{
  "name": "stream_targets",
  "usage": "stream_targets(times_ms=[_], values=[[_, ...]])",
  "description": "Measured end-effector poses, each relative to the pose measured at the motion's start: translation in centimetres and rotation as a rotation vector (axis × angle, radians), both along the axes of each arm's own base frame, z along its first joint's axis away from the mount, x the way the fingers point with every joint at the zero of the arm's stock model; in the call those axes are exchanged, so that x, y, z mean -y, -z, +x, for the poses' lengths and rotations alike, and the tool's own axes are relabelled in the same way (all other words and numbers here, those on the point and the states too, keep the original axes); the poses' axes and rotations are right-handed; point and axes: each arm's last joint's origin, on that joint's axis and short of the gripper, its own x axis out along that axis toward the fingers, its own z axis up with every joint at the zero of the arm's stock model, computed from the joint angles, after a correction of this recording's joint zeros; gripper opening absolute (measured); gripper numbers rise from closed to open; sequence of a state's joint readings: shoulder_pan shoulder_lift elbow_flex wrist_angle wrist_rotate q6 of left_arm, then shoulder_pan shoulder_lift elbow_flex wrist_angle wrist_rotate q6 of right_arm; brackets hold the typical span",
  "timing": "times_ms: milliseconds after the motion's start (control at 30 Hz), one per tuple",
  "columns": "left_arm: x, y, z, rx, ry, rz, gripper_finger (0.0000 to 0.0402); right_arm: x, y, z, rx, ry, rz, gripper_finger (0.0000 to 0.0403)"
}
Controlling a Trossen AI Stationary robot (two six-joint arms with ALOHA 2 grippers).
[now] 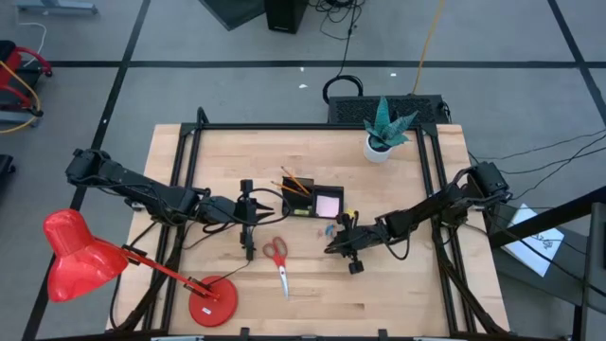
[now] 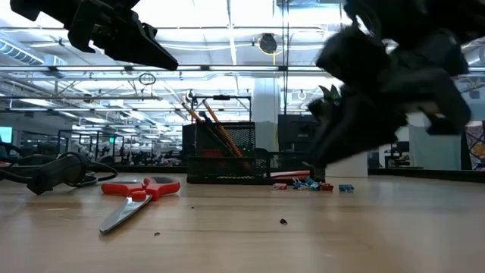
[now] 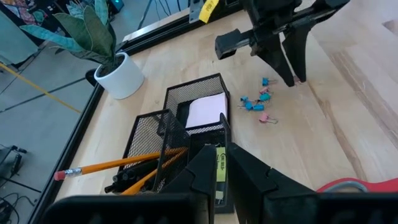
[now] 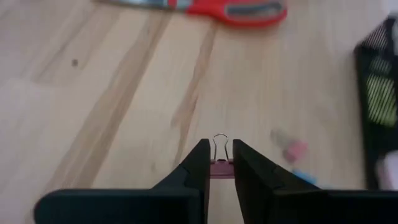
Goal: Pick and place office supplies into organizer
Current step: Put the pink binder clip into the black desk organizer
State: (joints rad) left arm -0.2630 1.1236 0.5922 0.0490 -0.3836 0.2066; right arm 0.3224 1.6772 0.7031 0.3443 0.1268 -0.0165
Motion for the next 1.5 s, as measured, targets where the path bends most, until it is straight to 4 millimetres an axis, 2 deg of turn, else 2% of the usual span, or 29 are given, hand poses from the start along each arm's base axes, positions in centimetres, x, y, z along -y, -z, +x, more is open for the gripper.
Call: stream_targets(times_ms=[233, 367, 533, 700, 1233, 1500], values=[[0.0, 0.0, 0.0, 0.0, -0.001, -0.001, 0.0047, 1.6, -2.9, 3.0, 0.117, 0.006, -0.07, 0.0054], [0.0, 0.0, 0.0, 0.0, -0.001, -0.002, 0.0047, 3.7, -4.1, 4.3, 0.16, 0.068, -0.086, 0.0051], [0.0, 0.0, 0.0, 0.0, 0.0, 0.0, 0.0047, 6.3, -4.4, 4.9, 0.181, 0.146, -0.071, 0.0053], [0.0, 0.0, 0.0, -0.002, 0.002, 0.005, 0.0047, 7.5, -4.2, 5.2, 0.189, 0.149, -0.038, 0.0053], [0.0, 0.0, 0.0, -0.003, -0.004, 0.012, 0.0047, 10.3, -1.1, 6.6, 0.209, 0.246, 0.017, 0.0053], [-0.1, 0.1, 0.0, -0.01, -0.005, 0.014, 0.0047, 10.8, -0.6, 6.7, 0.198, 0.279, 0.043, 0.0066]])
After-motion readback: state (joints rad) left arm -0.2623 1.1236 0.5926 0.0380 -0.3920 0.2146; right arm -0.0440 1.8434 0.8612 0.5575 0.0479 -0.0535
